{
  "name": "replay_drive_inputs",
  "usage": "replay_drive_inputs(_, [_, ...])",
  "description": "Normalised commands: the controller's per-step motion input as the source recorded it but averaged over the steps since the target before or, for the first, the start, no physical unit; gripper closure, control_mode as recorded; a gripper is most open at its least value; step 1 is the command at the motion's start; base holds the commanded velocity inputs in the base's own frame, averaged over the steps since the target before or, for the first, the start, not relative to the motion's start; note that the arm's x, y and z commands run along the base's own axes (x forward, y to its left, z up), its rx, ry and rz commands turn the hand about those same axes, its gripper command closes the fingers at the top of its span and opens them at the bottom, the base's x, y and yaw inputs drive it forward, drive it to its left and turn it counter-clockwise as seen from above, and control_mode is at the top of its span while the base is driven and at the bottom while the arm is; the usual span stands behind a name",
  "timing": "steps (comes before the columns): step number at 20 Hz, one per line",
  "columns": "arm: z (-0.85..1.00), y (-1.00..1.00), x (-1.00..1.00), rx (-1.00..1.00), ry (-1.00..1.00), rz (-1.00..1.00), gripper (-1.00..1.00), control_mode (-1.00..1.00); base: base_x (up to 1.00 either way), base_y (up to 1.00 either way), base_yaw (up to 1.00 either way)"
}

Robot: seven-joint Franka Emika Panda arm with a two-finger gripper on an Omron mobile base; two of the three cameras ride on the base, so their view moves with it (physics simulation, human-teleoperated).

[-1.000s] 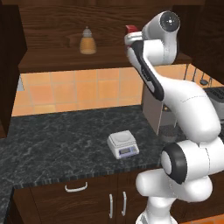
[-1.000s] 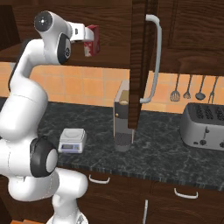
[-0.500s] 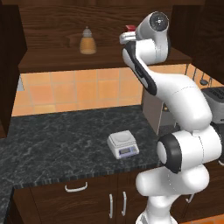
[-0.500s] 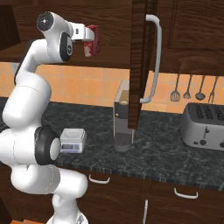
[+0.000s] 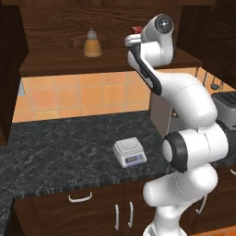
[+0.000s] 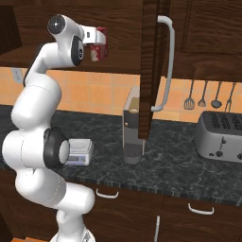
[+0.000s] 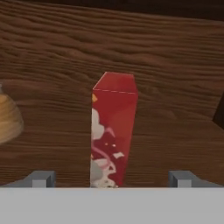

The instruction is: Pick the cereal and place it on the digital scale for weighing, and close the cabinet.

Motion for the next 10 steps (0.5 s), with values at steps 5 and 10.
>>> replay_drive_inputs(5, [-0.03,-0.01,0.35,0.0,0.0,0.0,-1.0,-1.0,0.0,0.0,0.0])
replay_drive_inputs(10, [-0.05,0.0,0.38,0.0,0.0,0.0,-1.0,-1.0,0.0,0.0,0.0])
